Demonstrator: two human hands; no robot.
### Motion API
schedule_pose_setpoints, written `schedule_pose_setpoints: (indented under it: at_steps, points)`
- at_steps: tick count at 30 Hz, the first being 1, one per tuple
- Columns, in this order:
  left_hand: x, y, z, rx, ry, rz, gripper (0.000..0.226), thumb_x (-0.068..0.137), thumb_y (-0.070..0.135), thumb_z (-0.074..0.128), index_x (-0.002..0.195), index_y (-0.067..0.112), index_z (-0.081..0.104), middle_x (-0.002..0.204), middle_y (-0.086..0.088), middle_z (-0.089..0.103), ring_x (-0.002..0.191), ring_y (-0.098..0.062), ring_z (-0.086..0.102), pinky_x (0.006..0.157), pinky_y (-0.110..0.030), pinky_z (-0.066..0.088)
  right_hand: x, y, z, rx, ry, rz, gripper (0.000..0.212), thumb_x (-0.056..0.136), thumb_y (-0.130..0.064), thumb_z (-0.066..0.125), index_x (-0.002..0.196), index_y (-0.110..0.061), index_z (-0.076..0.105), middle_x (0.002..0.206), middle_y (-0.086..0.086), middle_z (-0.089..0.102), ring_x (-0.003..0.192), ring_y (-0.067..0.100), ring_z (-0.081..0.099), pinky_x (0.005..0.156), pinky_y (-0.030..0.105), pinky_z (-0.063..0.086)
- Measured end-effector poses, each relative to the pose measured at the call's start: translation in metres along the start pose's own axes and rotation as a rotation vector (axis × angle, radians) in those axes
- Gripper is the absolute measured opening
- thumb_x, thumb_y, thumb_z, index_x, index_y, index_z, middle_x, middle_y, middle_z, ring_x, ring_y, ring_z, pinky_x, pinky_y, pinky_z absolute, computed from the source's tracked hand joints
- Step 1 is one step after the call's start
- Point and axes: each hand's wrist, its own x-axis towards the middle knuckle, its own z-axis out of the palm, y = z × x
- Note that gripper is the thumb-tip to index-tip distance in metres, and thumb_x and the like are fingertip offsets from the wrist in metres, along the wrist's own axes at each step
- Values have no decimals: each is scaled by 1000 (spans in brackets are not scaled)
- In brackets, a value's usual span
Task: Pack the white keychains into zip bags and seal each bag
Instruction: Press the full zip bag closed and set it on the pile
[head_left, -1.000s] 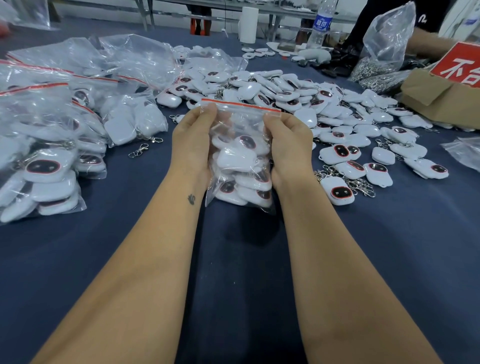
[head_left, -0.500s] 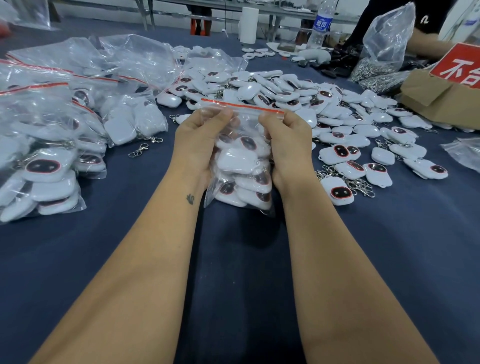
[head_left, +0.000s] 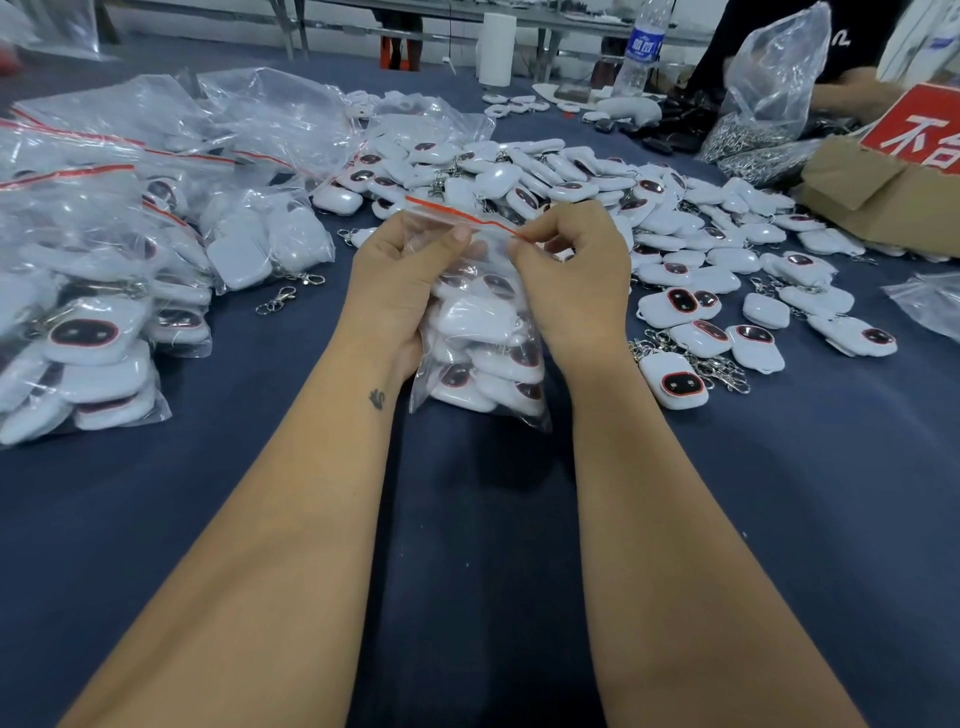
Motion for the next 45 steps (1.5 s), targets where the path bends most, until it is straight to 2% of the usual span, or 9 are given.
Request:
schedule_pose_setpoints:
  at_steps: [8, 14, 19, 23, 28, 31, 35, 39, 45]
  points:
    - [0, -1, 1, -43, -12, 9, 14, 84, -6, 66, 93, 4, 62, 83, -10, 72, 76, -19, 71, 64, -29, 57, 2, 0, -1, -55, -44, -47, 29, 83, -12, 71, 74, -36, 58, 90, -7, 61, 92, 11, 58, 84, 17, 42]
    - [2, -3, -1, -24, -12, 7, 12, 86, -5, 66, 92, 5, 63, 86, -12, 71, 80, -21, 71, 65, -29, 57, 3, -2, 0, -88, -84, -44, 20, 86, -11, 68, 81, -29, 59, 90, -10, 60, 101, 18, 58, 94, 34, 45]
    - [4, -6, -1, 55, -32, 5, 12, 86, -4, 67, 94, 3, 62, 92, -16, 70, 89, -29, 68, 82, -44, 59, 1, -5, 1, -56, -87, -27, 19, 85, -12, 69, 79, -29, 62, 92, -5, 64, 100, 18, 58, 95, 36, 46]
    - [4, -7, -2, 121, -34, 15, 10, 86, -2, 68, 87, 7, 64, 86, -13, 73, 85, -26, 70, 82, -42, 58, 3, -5, 2, -123, -131, -13, 15, 91, -10, 64, 85, -23, 58, 94, -3, 59, 104, 22, 56, 98, 41, 42]
    - [3, -8, -3, 119, -13, 10, 9, 87, -1, 69, 84, 7, 66, 91, -18, 72, 95, -33, 70, 91, -52, 55, 3, -7, 2, -137, -162, 16, 8, 92, -14, 64, 89, -21, 62, 98, -2, 63, 105, 21, 57, 99, 41, 43]
    - [3, -8, -2, 157, -17, 14, 14, 87, -2, 68, 79, 10, 68, 83, -13, 72, 83, -28, 69, 87, -46, 57, 2, -10, 1, -128, -159, 4, 6, 86, -17, 71, 91, -20, 69, 100, -3, 67, 104, 17, 59, 100, 41, 43]
    - [3, -8, -3, 187, -27, 8, 20, 86, 1, 70, 72, 15, 70, 81, -13, 73, 78, -27, 69, 82, -44, 58, 2, -11, -2, -136, -153, -29, 18, 84, -17, 73, 77, -29, 63, 84, -14, 62, 91, 10, 59, 100, 45, 43]
    - [7, -5, -1, 137, 109, -76, 12, 88, 17, 68, 77, 13, 70, 88, -13, 71, 79, -26, 65, 81, -42, 55, 2, -11, -1, -161, -165, -10, 36, 86, -14, 71, 65, -38, 53, 73, -20, 56, 83, 8, 56, 100, 46, 42]
    - [10, -7, -2, 78, 127, -15, 17, 95, 9, 61, 79, 13, 64, 74, -5, 71, 65, -17, 67, 69, -32, 58, 0, -14, -2, -153, -237, 8, 23, 87, -22, 70, 71, -34, 58, 80, -16, 62, 90, 12, 59, 103, 48, 40]
